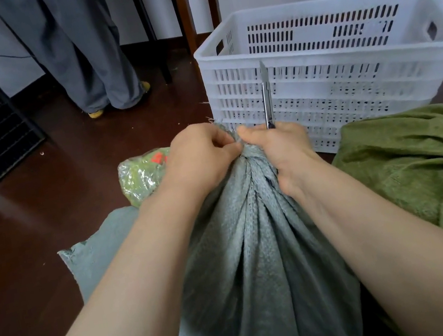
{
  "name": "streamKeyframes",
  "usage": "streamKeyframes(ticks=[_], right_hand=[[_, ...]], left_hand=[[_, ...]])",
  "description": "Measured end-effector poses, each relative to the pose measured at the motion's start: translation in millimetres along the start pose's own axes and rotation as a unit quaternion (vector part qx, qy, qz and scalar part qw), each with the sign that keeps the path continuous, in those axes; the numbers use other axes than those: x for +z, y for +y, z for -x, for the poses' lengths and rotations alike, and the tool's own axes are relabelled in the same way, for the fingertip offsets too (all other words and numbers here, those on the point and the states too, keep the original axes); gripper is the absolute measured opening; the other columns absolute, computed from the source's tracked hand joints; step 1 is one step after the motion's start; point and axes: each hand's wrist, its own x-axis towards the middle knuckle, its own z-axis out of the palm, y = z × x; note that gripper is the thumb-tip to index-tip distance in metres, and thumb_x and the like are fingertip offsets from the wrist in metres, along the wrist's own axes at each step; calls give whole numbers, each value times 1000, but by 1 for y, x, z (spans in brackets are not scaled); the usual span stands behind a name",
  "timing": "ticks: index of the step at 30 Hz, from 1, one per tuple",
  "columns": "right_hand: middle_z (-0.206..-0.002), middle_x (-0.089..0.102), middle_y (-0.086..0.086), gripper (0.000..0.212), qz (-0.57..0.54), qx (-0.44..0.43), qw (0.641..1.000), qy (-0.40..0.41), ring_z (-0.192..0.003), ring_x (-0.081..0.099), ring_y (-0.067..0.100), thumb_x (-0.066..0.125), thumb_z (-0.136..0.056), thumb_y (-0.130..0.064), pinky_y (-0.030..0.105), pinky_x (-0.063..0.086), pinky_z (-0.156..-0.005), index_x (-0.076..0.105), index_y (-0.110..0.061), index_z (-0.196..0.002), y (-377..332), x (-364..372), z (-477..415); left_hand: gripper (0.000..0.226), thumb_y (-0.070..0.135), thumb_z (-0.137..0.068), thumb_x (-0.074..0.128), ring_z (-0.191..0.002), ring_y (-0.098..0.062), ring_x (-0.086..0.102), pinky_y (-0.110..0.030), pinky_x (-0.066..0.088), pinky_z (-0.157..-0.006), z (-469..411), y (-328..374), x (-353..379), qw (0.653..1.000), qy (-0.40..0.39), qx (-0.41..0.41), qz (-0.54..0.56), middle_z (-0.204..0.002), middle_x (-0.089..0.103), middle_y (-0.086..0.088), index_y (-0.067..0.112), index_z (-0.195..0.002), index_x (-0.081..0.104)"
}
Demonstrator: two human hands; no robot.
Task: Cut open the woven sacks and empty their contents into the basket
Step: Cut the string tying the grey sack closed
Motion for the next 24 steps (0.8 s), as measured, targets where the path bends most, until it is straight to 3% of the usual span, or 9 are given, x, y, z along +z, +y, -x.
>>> streamKeyframes(ticks=[5,8,10,12,15,17,19,21,24], right_hand=[[-85,70,13,17,36,3,999,-12,-88,69,31,77,-78,-12,48,55,-86,62,-11,-71,3,-1,-3],[-77,72,11,12,26,45,996,-71,-70,72,24,77,-75,-8,35,60,-67,66,-8,-79,-1,-6,-4],[-74,73,9,22,19,54,992,-109,-61,71,18,78,-70,-1,26,57,-57,68,-7,-88,-2,-11,-2],[-80,73,10,37,20,60,991,-116,-64,71,17,77,-68,4,26,58,-61,65,-8,-101,1,-16,-3],[-84,71,13,31,21,87,992,-92,-71,70,21,77,-71,4,33,60,-71,63,-8,-96,17,-19,-5],[-92,70,13,34,79,79,993,-42,-86,69,27,86,-64,-11,42,56,-85,62,-13,-88,29,-19,-6],[-93,70,9,43,179,28,983,-1,-90,67,27,88,-57,-34,46,54,-87,57,-17,-81,33,-17,-4],[-102,64,7,44,296,-29,955,13,-95,62,26,79,-66,-48,46,51,-89,54,-20,-89,25,-14,-4],[-115,54,3,33,351,-109,930,12,-90,54,19,46,-95,-44,39,48,-86,50,-19,-116,-1,-12,-5]], left_hand=[[15,24,-89,59,-89,-24,60,-32,46,-74,1,-3,11,998,34,14,-60,-88,67,-3,14,-83,70],[21,20,-91,53,-81,-27,59,-33,41,-65,6,-8,21,993,90,16,-70,-82,67,-7,8,-86,69],[21,18,-92,52,-77,-25,58,-32,38,-64,8,-12,24,992,119,9,-39,-80,66,-4,6,-87,69],[18,17,-93,53,-76,-19,56,-27,36,-66,8,-14,26,990,140,-1,-2,-79,62,2,9,-88,69],[16,16,-93,55,-78,-18,57,-26,39,-69,10,-17,35,990,140,-27,20,-81,62,1,11,-89,70],[17,16,-93,56,-83,-21,61,-26,42,-73,11,-21,42,989,129,-59,42,-84,66,-2,9,-91,71],[19,18,-93,57,-88,-23,63,-27,45,-76,9,-23,45,985,133,-84,65,-91,71,-6,7,-94,72],[19,20,-92,58,-89,-23,65,-28,47,-77,5,-24,47,983,139,-89,84,-93,72,-7,7,-93,73],[19,18,-91,58,-85,-23,65,-29,48,-76,3,-22,49,981,144,-89,95,-89,72,-7,8,-88,73]])
